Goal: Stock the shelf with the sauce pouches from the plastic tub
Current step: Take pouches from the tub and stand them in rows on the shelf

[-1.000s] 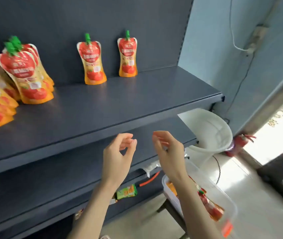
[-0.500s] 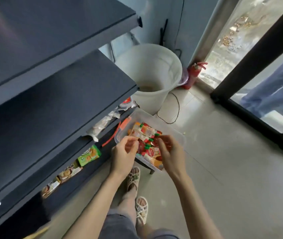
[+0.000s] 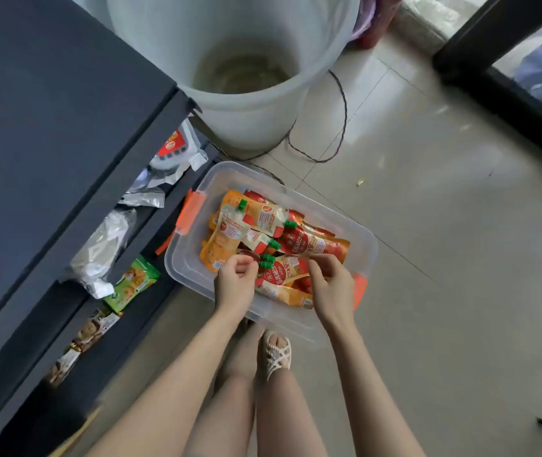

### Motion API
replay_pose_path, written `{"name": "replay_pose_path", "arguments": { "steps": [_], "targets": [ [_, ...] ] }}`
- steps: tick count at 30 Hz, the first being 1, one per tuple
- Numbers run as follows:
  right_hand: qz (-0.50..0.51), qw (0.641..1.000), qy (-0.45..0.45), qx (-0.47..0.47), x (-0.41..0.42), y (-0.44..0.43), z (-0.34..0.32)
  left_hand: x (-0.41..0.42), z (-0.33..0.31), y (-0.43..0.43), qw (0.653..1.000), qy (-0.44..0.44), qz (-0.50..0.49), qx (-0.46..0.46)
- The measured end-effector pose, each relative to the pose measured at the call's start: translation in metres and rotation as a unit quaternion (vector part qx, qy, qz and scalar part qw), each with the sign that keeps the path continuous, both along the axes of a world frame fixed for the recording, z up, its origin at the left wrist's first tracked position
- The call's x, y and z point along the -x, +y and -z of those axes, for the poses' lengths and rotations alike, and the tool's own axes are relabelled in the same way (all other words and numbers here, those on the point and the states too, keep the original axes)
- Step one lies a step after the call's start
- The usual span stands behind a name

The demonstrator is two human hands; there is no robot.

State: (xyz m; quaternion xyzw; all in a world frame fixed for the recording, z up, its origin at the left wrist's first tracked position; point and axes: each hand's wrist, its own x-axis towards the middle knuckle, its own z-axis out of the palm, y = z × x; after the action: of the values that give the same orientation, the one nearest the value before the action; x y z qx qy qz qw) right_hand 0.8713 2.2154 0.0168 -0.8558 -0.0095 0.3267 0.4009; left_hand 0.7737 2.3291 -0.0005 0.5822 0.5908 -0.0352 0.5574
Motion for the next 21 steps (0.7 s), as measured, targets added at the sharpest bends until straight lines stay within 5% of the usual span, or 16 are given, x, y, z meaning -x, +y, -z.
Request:
{"name": "replay_pose_path", "arguments": {
  "steps": [7, 13, 17, 21],
  "targets": [
    [-0.034, 0.997, 0.031, 0.069, -0.03, 0.01, 0.113, -0.036, 0.109, 0.011, 0.989, 0.09, -0.086, 0.082],
    [-0.16, 0.973, -0.017, 0.166, -0.052, 0.009, 0.169, -0.049, 0.157, 0.01, 0.965, 0.137, -0.222, 0.022],
    [-0.226, 0.947, -0.044, 0.226, -0.056, 0.006, 0.189, -0.043, 0.171, 0.009, 0.968, 0.14, -0.206, 0.006],
    [-0.218, 0.957, 0.036, 0.19, -0.044, 0.002, 0.199, -0.039, 0.171, 0.013, 0.973, 0.122, -0.195, 0.018]
  ]
}}
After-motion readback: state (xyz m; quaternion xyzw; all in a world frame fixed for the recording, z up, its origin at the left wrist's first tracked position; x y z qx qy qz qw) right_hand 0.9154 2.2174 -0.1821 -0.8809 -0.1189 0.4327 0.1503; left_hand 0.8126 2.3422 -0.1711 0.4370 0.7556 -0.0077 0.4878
